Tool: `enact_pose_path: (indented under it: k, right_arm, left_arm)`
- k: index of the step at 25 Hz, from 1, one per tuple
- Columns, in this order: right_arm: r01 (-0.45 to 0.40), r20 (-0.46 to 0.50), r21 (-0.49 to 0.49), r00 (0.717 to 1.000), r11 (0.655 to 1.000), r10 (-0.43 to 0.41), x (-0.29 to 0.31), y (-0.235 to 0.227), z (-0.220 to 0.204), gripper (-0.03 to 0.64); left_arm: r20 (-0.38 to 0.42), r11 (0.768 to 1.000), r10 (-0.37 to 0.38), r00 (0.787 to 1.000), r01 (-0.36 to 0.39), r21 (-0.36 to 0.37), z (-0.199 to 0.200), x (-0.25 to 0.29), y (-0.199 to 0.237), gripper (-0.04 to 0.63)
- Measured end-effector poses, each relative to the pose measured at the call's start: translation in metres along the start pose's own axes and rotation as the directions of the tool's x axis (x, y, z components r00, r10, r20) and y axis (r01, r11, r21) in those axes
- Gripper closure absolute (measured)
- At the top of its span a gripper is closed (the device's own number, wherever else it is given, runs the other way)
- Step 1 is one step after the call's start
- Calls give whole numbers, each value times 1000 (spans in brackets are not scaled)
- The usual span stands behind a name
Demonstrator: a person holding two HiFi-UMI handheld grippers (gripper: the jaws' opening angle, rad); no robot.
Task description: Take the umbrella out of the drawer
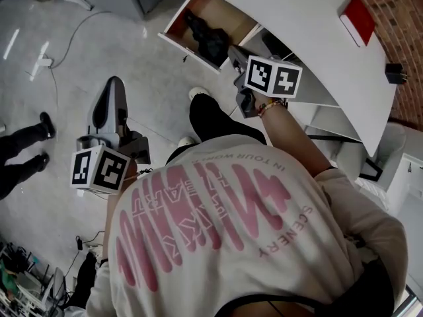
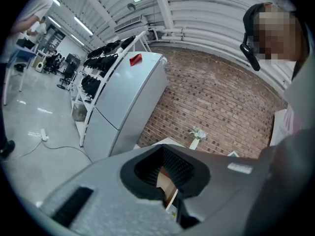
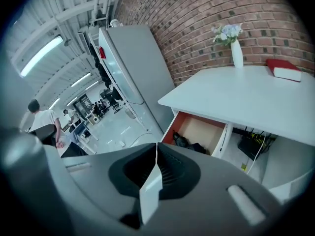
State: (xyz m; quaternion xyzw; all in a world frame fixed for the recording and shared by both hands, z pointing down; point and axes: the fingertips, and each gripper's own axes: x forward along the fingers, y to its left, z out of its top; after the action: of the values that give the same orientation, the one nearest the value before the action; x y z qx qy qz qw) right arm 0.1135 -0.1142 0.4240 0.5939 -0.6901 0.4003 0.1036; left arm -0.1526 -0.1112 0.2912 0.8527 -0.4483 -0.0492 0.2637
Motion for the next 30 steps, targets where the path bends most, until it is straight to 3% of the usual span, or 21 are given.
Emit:
enact_pose_path:
  k: [9,16,26,30]
  right_arm:
    - [8,-76,-79,997,997,-14,69,-35,9,587]
    - [-2,-145,-103,989,995,-13,122,-63,-4,538]
    - [-29,-317,-186,948,982,-32,193,-89,-38,405]
    - [-40,-371,-233,927,972,-51,218,-97,-49,380]
  left_arm:
    - [-18,991,128,992,-129,-28,-3,45,30,591]
    - [-37,979,201,979,-202,-28,-1,73,42,591]
    - [-71,937,338,939,-342,-66,-13,83,80,591]
    - [-101,911,398,912,-405,-72,-20,86,96,591]
